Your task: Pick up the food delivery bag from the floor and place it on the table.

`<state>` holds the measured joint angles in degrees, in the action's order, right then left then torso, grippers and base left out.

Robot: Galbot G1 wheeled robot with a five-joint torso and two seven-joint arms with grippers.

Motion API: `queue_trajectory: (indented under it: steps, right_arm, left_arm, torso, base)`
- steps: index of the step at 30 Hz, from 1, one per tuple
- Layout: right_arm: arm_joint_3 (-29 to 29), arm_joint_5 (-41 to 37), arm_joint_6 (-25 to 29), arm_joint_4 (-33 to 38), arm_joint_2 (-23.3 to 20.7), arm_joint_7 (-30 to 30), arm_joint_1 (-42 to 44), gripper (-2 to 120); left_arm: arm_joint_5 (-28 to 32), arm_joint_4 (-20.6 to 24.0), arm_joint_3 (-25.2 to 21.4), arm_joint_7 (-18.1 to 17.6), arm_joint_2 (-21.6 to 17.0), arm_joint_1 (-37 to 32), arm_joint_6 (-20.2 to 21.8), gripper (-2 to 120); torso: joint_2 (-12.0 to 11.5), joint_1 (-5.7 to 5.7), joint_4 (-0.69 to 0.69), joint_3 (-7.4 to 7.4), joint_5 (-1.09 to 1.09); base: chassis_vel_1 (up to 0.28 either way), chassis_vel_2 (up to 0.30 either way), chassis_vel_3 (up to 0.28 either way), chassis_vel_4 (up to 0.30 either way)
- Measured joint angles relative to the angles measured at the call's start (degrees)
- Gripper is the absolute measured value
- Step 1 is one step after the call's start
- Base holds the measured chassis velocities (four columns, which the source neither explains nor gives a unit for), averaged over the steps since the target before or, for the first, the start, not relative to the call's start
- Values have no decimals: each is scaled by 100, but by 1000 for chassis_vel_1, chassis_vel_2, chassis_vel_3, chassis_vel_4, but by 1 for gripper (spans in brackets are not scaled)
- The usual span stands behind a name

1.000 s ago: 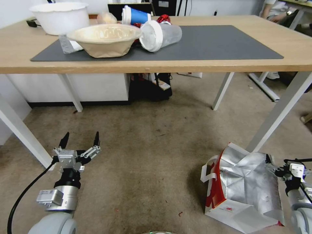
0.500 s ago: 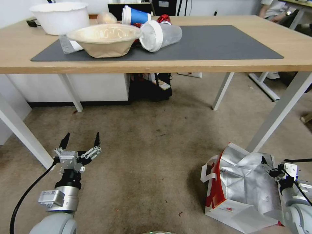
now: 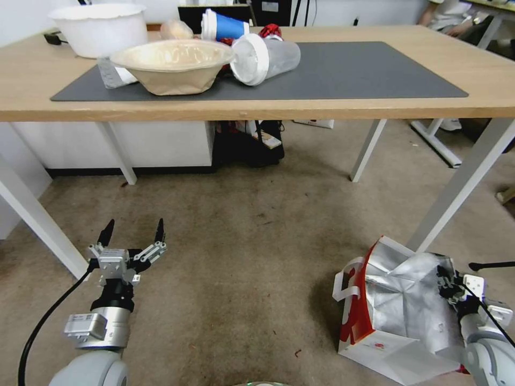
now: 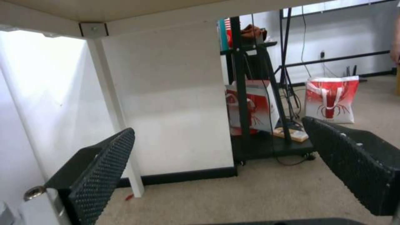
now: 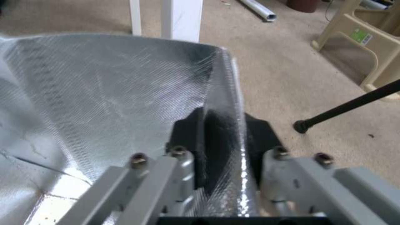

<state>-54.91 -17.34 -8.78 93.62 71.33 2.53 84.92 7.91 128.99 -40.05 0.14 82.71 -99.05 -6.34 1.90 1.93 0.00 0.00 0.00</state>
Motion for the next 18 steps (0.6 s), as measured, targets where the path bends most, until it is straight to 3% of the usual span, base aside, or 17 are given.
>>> queue_trajectory:
  steps: [5, 18]
  right_arm:
    - [-19, 13, 58, 0, 9, 11, 4, 0]
    - [46, -32, 397, 183, 157, 11, 84, 0]
  left_arm:
    - [10, -22, 0, 1, 15, 1, 0, 100]
    - [46, -6, -23, -26, 17, -10, -17, 100]
  torso:
    - [0, 0, 0, 0, 0]
    - [0, 0, 0, 0, 0]
  base:
    - [0, 0, 0, 0]
    - [0, 0, 0, 0]
